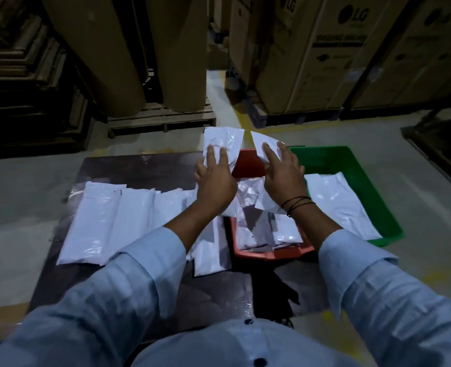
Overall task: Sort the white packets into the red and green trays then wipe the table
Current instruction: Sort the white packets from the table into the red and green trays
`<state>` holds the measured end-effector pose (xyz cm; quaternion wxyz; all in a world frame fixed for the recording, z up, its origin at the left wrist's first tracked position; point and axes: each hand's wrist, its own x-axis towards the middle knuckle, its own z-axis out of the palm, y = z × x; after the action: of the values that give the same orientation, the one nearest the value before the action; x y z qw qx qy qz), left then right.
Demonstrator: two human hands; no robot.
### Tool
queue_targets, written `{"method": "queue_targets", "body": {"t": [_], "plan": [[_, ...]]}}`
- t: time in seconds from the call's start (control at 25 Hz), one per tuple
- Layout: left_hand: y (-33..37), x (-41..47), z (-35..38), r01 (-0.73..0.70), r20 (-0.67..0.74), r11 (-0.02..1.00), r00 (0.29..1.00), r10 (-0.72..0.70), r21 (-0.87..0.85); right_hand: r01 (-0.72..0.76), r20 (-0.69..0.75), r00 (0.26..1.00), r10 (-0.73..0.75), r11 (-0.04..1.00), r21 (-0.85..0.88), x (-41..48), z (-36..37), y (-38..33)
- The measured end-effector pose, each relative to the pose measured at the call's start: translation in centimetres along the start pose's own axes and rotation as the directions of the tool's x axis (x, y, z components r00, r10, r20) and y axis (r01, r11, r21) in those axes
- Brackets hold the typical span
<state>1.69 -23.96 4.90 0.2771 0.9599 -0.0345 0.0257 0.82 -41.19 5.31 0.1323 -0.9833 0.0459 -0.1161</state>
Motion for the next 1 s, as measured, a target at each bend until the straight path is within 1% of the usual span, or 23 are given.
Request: {"method": "queue_targets", "body": {"t": [0.2, 0.44, 0.6, 0.68, 0.76, 0.88, 1.0], "plan": [[8.1, -0.8, 4.7, -0.007, 0.075, 1.0, 0.997, 0.008, -0.015, -0.084, -0.012, 0.996, 0.084, 0.996, 0.004, -0.3, -2.2, 9.9], [15.0, -1.6, 10.0, 0.04, 0.122, 0.999, 0.992, -0.037, -0.03, -0.064, 0.017, 0.998, 0.065, 0.997, -0.043, 0.0, -3.5, 20.3], [18.3, -2.0, 12.6, 0.125, 0.099, 0.992, 0.988, -0.121, -0.033, -0.029, 0.144, 0.988, 0.046, 0.992, -0.121, -0.6, -2.7, 25.7], [19.4, -2.2, 13.4, 0.162, 0.081, 0.986, 0.984, -0.16, -0.026, 0.05, 0.231, 0.973, -0.007, 0.982, -0.181, -0.6, -1.6, 27.5], [19.9, -2.5, 13.9, 0.184, 0.075, 0.983, 0.98, -0.183, -0.013, 0.151, 0.339, 0.938, -0.066, 0.961, -0.231, -1.0, 0.0, 28.6], [20.0, -2.9, 14.0, 0.211, 0.072, 0.977, 0.975, -0.211, 0.012, 0.196, 0.49, 0.87, -0.053, 0.949, -0.246, -2.2, 2.9, 29.5], [19.9, -3.1, 13.6, 0.222, 0.055, 0.975, 0.973, -0.224, 0.028, 0.197, 0.523, 0.851, -0.05, 0.953, -0.23, -1.9, 3.8, 29.2]]}}
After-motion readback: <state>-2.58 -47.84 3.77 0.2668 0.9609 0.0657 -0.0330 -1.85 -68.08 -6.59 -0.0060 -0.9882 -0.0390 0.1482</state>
